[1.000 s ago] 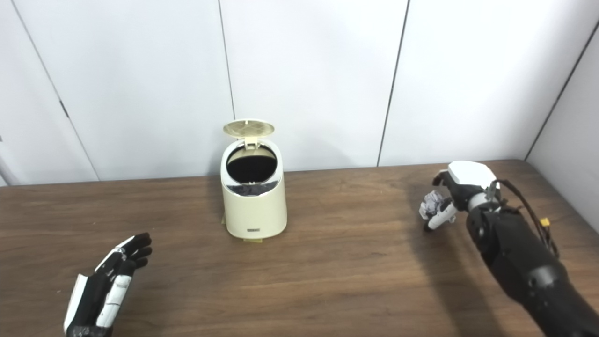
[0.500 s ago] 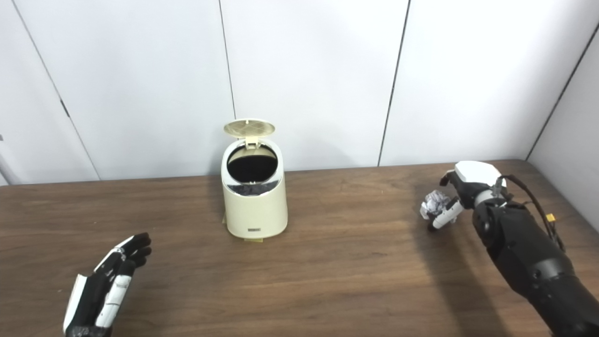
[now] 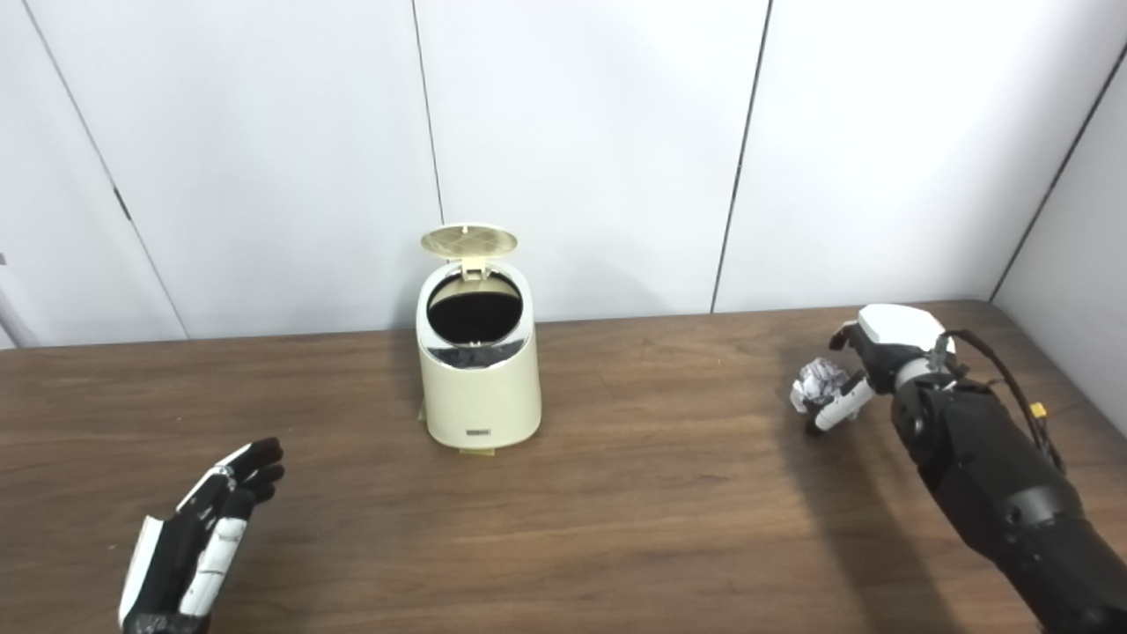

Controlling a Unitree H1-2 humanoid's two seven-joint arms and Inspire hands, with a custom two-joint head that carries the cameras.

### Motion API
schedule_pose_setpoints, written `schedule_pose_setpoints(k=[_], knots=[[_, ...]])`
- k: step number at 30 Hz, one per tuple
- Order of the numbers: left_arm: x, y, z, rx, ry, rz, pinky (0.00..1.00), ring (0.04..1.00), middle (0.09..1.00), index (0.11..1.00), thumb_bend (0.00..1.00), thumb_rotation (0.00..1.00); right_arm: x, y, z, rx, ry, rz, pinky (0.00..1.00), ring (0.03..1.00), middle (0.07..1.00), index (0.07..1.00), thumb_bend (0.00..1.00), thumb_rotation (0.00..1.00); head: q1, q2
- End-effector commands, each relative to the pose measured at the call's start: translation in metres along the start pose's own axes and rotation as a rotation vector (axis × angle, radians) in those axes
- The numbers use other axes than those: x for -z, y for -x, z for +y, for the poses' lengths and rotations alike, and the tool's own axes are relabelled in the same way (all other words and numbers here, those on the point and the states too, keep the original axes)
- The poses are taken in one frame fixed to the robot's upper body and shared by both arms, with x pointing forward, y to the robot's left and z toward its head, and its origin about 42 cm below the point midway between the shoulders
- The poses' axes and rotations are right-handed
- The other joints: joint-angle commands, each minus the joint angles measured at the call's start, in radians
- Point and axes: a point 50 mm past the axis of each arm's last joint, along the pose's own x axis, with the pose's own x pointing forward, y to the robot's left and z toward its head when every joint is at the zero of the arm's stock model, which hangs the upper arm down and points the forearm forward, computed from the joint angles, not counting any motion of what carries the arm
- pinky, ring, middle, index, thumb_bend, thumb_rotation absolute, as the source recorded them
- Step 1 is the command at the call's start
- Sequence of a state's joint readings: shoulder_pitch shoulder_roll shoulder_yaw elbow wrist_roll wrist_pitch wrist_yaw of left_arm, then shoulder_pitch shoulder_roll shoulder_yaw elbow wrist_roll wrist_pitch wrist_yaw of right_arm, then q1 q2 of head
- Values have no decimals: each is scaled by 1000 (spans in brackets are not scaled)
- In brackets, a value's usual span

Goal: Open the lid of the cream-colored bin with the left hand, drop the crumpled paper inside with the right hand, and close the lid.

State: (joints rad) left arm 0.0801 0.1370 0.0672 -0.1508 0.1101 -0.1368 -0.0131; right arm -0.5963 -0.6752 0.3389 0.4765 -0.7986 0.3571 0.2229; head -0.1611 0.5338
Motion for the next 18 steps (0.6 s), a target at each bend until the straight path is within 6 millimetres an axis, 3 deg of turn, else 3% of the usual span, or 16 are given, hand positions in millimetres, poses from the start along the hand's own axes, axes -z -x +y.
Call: schedule_pose_setpoints(k=[1, 10, 18], knots=[[-13, -7, 1, -8, -1, -66, 817, 816, 835, 852, 718, 861, 19, -1, -9, 2, 17, 48, 776, 821, 838, 785, 897, 328, 1, 0], [-13, -7, 2, -9, -1, -67, 827, 819, 838, 852, 714, 862, 16, -2, -6, -3, 21, 32, 759, 802, 833, 784, 886, 306, 0, 4], [-16, -6, 2, -7, -10, -71, 806, 809, 835, 850, 733, 872, 15, -2, -4, -16, 13, 42, 733, 753, 768, 783, 871, 295, 0, 7]])
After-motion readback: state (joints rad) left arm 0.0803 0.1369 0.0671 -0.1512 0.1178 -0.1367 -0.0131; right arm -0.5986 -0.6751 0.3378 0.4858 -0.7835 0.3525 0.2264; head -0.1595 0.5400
